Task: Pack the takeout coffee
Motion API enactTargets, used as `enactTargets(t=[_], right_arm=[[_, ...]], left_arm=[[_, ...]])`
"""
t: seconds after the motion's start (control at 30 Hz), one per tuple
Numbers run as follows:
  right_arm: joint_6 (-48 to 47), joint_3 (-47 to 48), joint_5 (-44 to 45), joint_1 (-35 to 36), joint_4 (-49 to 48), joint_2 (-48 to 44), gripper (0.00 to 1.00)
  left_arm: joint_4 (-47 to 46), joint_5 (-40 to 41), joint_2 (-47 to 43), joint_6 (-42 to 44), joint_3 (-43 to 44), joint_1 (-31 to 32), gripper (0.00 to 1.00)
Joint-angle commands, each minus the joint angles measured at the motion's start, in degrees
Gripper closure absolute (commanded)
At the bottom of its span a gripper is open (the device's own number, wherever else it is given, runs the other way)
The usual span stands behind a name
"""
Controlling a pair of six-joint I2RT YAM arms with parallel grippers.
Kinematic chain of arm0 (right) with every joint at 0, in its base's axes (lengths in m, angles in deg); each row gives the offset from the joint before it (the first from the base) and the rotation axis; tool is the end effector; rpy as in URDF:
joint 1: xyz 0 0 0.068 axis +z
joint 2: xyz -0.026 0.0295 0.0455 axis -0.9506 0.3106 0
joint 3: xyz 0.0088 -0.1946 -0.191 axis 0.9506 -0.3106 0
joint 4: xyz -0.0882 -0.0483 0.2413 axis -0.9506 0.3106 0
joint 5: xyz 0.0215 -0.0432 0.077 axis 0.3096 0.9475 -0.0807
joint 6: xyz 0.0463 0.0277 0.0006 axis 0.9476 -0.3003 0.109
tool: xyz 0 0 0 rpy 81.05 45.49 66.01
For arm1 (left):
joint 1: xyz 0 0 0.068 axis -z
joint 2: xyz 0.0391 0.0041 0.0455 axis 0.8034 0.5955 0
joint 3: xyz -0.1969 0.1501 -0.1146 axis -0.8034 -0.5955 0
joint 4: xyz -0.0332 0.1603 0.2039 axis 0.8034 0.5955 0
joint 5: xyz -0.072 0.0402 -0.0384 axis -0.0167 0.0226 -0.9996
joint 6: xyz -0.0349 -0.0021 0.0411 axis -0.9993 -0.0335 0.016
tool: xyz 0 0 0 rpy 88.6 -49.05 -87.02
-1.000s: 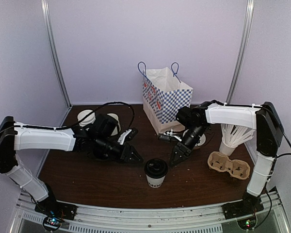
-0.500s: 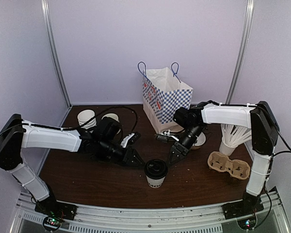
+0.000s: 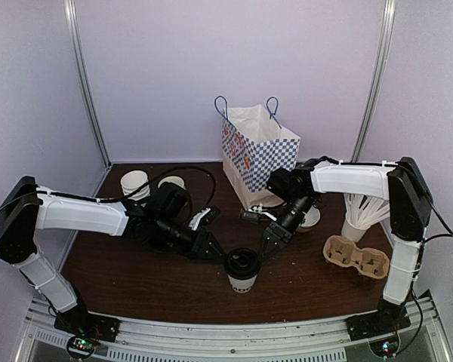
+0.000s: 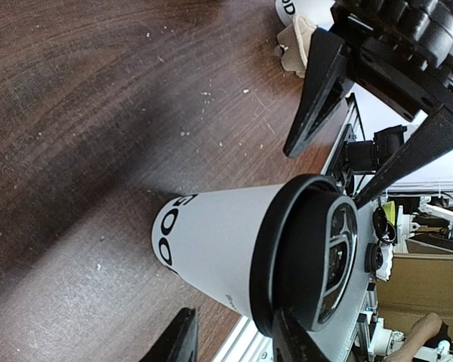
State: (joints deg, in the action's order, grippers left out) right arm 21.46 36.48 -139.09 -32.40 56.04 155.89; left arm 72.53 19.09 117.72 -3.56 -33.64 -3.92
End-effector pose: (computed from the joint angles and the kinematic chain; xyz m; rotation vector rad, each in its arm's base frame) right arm 0.2547 0.2481 0.2134 1.3077 -2.3024 -1.3684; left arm 0.1976 -0.2642 0.1963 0.5101 2.6711 -1.4072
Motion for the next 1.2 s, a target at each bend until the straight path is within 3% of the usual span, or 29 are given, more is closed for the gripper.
enactTargets(t=[0.0,0.57,1.17], right_arm=[[-0.7,1.1,-0.3,0.3,0.9,0.6,0.45],[-1.0,0.6,2.0,0.6,1.4,1.3,0.43],[2.3,0.3,17.6,2.9,0.6,9.2,0.44]], left_arm=[[-2.2,-0.8,-1.4,0.5,0.9,-0.2,0.63],[1.9,0.1,3.0,1.3,2.7,0.8,0.63],[8.2,3.0,5.1,3.7,2.8,1.7,0.71]])
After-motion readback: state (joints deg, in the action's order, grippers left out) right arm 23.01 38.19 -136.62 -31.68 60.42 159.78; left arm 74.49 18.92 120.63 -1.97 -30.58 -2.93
